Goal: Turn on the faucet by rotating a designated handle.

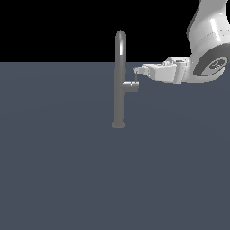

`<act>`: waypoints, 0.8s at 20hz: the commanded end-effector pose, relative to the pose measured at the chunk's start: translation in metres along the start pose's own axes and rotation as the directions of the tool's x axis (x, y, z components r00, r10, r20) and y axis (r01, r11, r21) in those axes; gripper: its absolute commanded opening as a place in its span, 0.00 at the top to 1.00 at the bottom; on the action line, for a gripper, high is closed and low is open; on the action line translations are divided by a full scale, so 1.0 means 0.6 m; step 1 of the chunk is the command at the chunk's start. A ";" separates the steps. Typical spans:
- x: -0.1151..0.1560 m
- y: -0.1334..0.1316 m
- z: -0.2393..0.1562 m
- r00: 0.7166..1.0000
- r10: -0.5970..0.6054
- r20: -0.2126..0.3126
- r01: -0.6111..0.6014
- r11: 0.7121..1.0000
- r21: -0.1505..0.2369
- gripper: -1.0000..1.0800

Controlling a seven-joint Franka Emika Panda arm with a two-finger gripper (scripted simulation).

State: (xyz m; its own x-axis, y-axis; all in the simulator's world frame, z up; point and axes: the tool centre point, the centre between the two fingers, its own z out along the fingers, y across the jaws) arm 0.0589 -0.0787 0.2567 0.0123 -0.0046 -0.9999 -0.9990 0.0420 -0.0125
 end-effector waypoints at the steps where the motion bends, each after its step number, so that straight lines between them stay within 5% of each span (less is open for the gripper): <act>1: -0.001 0.018 0.000 1.000 0.005 0.004 -0.005 1.000 -0.008 1.00; 16: 0.010 0.056 0.000 1.000 -0.012 0.001 0.012 1.000 -0.006 1.00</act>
State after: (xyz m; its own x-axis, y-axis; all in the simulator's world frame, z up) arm 0.0256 -0.0774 0.2501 0.0242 -0.0041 -0.9997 -0.9991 0.0361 -0.0244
